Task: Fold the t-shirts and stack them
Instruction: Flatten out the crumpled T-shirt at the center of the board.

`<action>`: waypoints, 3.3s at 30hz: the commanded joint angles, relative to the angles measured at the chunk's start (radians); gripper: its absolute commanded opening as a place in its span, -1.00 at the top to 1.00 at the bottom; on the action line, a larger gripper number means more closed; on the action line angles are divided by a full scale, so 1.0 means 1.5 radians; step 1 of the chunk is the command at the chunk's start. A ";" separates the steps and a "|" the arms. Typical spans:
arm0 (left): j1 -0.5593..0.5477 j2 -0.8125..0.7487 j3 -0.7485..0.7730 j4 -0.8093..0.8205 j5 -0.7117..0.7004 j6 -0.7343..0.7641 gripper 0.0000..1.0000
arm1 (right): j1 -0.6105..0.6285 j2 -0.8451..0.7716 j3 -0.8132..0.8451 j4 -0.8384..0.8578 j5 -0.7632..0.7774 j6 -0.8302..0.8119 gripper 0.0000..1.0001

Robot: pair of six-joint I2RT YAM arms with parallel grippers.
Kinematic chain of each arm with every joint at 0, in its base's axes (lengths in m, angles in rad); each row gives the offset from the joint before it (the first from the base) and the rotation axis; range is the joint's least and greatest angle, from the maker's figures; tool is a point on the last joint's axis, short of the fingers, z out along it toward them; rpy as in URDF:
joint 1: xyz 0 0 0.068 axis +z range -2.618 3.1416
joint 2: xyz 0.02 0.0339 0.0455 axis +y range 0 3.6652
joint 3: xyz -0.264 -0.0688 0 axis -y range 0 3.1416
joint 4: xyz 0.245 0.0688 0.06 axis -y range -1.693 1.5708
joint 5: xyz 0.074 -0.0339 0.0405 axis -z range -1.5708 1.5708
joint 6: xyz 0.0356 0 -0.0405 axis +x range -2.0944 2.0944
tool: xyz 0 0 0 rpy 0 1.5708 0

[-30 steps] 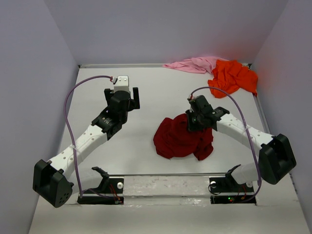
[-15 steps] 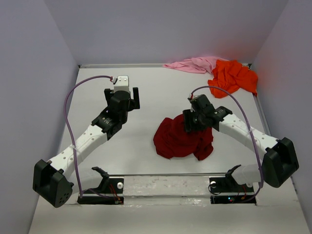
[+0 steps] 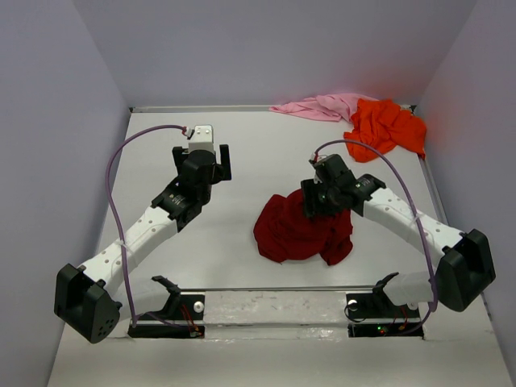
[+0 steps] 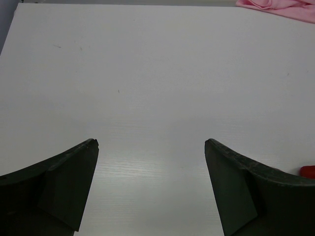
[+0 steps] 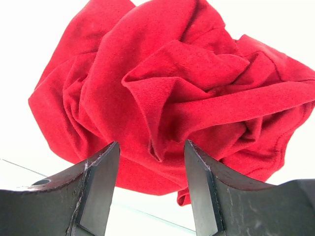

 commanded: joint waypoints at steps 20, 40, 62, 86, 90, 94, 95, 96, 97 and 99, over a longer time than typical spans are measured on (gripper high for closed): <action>0.001 -0.004 0.019 0.009 -0.001 0.000 -0.98 | 0.021 0.030 -0.026 0.062 -0.036 0.021 0.21; 0.001 -0.008 0.018 0.008 0.000 0.001 -0.98 | 0.028 0.014 -0.076 0.063 -0.026 0.027 0.14; 0.001 -0.004 0.019 0.008 0.004 -0.001 -0.98 | 0.028 0.016 -0.031 0.046 -0.032 0.017 0.15; 0.001 -0.002 0.019 0.008 0.005 0.000 -0.98 | 0.028 0.055 -0.025 0.059 -0.022 0.007 0.80; 0.001 -0.003 0.018 0.008 0.006 -0.001 -0.98 | 0.028 0.042 -0.019 0.051 -0.022 0.006 1.00; 0.001 -0.003 0.018 0.008 0.006 -0.002 -0.98 | 0.028 0.013 0.006 0.011 0.028 -0.003 1.00; 0.000 -0.003 0.018 0.008 0.006 -0.003 -0.98 | 0.028 -0.006 0.022 0.005 0.053 -0.009 1.00; 0.001 -0.003 0.018 0.008 0.006 -0.001 -0.98 | 0.028 -0.015 0.032 -0.014 0.069 -0.011 1.00; 0.001 -0.003 0.018 0.008 0.006 -0.001 -0.98 | 0.028 -0.024 0.042 -0.024 0.081 -0.014 1.00; 0.001 -0.003 0.018 0.008 0.007 -0.002 -0.98 | 0.028 -0.052 0.078 -0.050 0.116 -0.020 1.00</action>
